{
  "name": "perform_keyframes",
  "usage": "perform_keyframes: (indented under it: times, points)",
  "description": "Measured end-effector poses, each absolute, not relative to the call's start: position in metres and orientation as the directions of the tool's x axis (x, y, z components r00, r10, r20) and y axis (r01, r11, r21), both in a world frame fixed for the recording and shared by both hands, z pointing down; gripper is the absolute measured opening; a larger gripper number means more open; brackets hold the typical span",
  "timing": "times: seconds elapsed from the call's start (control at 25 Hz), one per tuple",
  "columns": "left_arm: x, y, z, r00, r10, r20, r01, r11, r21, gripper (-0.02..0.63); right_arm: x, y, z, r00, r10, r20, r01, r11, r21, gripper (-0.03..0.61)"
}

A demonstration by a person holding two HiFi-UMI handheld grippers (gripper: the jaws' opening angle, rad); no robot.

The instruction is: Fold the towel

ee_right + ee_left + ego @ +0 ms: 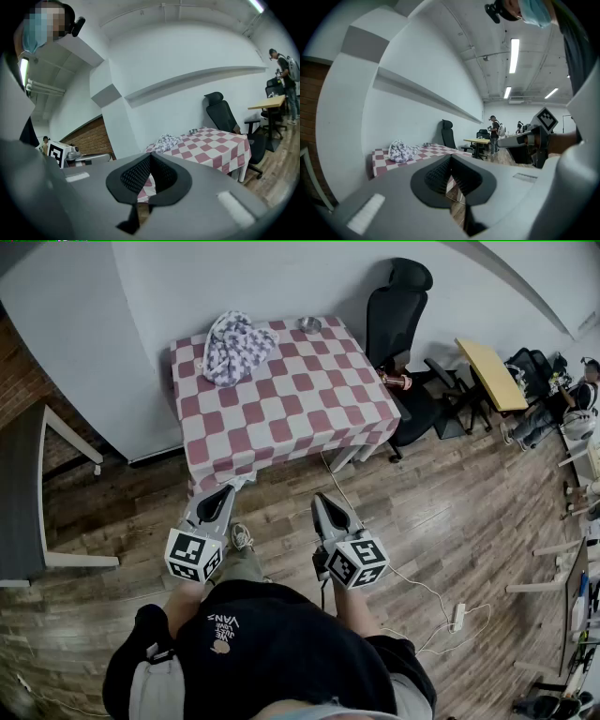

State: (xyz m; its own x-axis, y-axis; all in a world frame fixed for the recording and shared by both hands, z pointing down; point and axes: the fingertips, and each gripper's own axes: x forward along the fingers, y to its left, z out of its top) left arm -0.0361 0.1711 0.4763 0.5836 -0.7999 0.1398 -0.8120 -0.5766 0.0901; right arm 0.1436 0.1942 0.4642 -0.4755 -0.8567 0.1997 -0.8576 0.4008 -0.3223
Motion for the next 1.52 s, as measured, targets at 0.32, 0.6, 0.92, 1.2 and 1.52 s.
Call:
perform_keyframes:
  times: [0.32,0.6,0.92,1.2,1.52]
  points:
    - [-0.05,0.196,0.467,0.58,-0.807,0.114,-0.815,-0.572,0.091,0.002,0.138,0.215,0.459,-0.482,-0.858,0.178,-0.851,0.409,-0.33,0.005]
    - [-0.045,0.175,0.48,0.609,-0.78,0.143,-0.793,-0.598,0.118,0.175,0.138,0.186,0.468,-0.445,-0.877,0.183,-0.868,0.372,-0.329,0.154]
    - [-0.073,0.102,0.482,0.609,-0.778,0.155,-0.793,-0.596,0.127,0.187,0.116,0.111,0.47,-0.432,-0.878,0.208,-0.875,0.351,-0.334,0.183]
    - [-0.102,0.024,0.483,0.64,-0.751,0.165,-0.769,-0.624,0.143,0.192,0.095,0.032,0.468,-0.388,-0.893,0.226,-0.892,0.303,-0.334,0.183]
    - [-0.144,-0.045,0.486,0.66,-0.73,0.178,-0.752,-0.643,0.145,0.197,0.073,-0.031,0.476,-0.331,-0.904,0.269,-0.913,0.236,-0.333,0.183]
